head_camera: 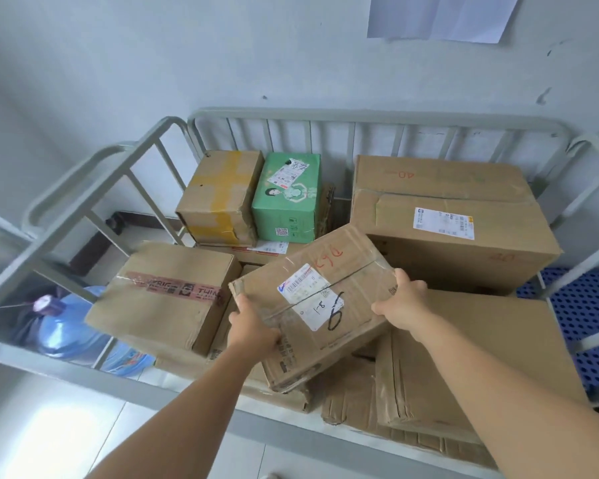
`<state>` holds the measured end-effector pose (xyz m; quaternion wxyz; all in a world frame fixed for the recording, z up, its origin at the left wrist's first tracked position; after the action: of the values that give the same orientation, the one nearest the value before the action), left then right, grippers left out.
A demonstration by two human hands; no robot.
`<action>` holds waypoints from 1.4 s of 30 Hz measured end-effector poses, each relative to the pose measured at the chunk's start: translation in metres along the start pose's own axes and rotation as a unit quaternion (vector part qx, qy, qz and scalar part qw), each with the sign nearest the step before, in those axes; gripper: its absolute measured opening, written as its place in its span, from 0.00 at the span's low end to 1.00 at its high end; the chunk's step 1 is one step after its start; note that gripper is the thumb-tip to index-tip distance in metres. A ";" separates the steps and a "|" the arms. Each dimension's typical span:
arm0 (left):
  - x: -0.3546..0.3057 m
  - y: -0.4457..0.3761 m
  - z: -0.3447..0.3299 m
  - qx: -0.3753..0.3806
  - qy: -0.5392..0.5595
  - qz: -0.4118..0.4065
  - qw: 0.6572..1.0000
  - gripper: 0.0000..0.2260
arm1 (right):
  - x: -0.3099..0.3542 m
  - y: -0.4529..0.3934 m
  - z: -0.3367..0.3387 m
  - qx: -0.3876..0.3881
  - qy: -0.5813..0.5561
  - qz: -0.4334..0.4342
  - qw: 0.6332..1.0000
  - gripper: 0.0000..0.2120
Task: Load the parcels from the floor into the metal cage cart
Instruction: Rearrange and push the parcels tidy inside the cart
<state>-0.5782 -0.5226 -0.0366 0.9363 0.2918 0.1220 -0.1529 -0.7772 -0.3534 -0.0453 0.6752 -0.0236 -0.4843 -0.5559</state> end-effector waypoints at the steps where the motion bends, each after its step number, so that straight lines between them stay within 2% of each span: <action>1: 0.009 -0.005 0.006 0.001 -0.001 0.015 1.000 0.41 | 0.009 -0.004 -0.013 0.006 0.001 0.008 1.000 0.43; 4: 0.031 -0.019 0.015 0.014 0.002 0.044 0.999 0.37 | 0.031 -0.017 -0.048 0.019 0.015 0.025 0.999 0.43; 10: 0.062 -0.048 0.018 0.051 -0.024 0.078 0.995 0.39 | 0.055 -0.041 -0.111 0.007 0.037 0.053 0.998 0.40; 13: 0.069 -0.058 0.018 0.075 -0.044 0.067 0.994 0.36 | 0.060 -0.044 -0.135 -0.005 0.038 0.045 0.998 0.42; 15: 0.073 -0.062 0.023 0.072 -0.112 0.036 0.990 0.32 | 0.066 -0.040 -0.145 -0.020 0.026 0.033 0.999 0.45; 17: 0.077 -0.070 0.032 0.031 -0.189 0.017 0.981 0.34 | 0.070 -0.035 -0.153 -0.034 0.011 0.018 0.999 0.48; 20: 0.084 -0.093 0.043 -0.014 -0.234 -0.030 0.972 0.43 | 0.072 -0.021 -0.172 -0.016 0.006 -0.034 0.999 0.53; 22: 0.088 -0.107 0.047 0.021 -0.243 -0.071 0.967 0.49 | 0.069 -0.009 -0.189 0.005 0.034 -0.044 0.998 0.55; 25: 0.091 -0.113 0.046 0.055 -0.235 -0.097 0.966 0.49 | 0.071 -0.004 -0.199 0.025 0.057 -0.039 0.997 0.54; 31: 0.101 -0.099 0.040 0.077 -0.230 -0.049 0.969 0.50 | 0.089 -0.009 -0.198 0.048 0.088 0.049 0.994 0.42; 33: 0.105 -0.099 0.039 0.078 -0.236 -0.054 0.967 0.50 | 0.090 -0.006 -0.201 0.062 0.092 0.051 0.993 0.42; 36: 0.104 -0.104 0.042 0.055 -0.247 -0.120 0.960 0.46 | 0.086 0.002 -0.211 0.083 0.129 0.057 0.986 0.50; 39: 0.101 -0.109 0.039 0.029 -0.303 -0.228 0.925 0.44 | 0.080 0.011 -0.220 0.090 0.239 0.093 0.962 0.56; 42: 0.102 -0.115 0.031 0.053 -0.319 -0.237 0.916 0.46 | 0.076 0.012 -0.220 0.102 0.284 0.100 0.948 0.58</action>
<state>-0.5207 -0.6527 -0.1024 0.8449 0.2392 -0.1262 -0.4616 -0.6364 -0.5300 -0.1042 0.8354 0.1557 -0.3219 -0.4173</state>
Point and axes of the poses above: each hand's wrist, its own y-axis away from the middle knuckle, its own z-axis out of the back of the hand, x = y × z, the point moved 1 cm from there along -y, towards the middle knuckle, and after that the axes turned 11 degrees about -y, right-handed, at the moved point
